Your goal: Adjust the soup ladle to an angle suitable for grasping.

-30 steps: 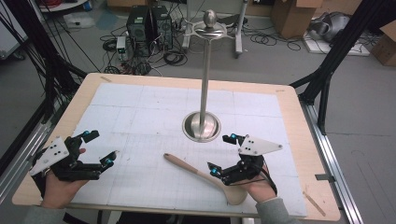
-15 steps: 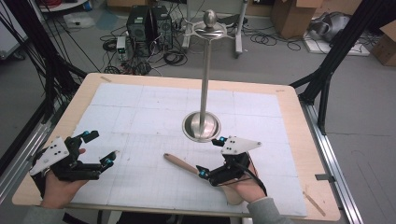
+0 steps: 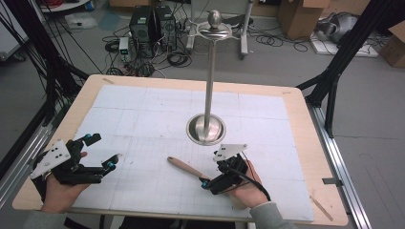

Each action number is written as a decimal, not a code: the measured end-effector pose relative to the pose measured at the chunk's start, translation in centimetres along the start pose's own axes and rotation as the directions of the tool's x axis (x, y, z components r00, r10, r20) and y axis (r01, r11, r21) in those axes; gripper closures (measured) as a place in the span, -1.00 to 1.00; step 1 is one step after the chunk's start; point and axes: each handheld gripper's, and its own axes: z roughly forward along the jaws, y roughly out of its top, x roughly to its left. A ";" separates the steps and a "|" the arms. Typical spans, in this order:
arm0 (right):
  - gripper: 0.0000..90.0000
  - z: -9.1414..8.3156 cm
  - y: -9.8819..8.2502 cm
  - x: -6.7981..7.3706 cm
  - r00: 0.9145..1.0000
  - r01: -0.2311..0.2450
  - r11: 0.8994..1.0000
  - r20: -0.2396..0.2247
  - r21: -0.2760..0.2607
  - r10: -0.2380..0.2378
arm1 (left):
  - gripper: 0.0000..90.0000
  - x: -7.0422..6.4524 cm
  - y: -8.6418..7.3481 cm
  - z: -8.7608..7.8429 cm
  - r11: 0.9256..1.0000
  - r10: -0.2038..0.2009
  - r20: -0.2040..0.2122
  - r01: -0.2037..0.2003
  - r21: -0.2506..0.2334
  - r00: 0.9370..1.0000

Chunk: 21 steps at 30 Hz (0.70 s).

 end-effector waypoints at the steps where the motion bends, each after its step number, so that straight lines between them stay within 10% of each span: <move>1: -1.00 0.1 0.0 0.0 1.000 0.013 1.000 -0.002 0.028 -0.013 | -0.88 0.0 0.0 0.0 1.000 0.000 0.000 0.000 0.000 1.000; 8: -0.99 0.7 -0.1 0.2 0.999 0.050 0.992 -0.016 0.118 -0.048 | -0.88 0.0 0.0 0.0 1.000 -0.002 0.000 0.002 -0.002 1.000; 13: -0.99 1.5 -0.3 0.4 0.995 0.100 0.966 -0.019 0.239 -0.098 | -0.88 0.0 -0.1 0.0 1.000 -0.005 0.000 0.005 -0.003 1.000; 21: -0.70 1.8 -0.2 0.5 0.992 0.125 0.954 -0.056 0.271 -0.114 | -0.88 0.1 -0.1 -0.1 1.000 -0.007 -0.003 0.007 -0.003 1.000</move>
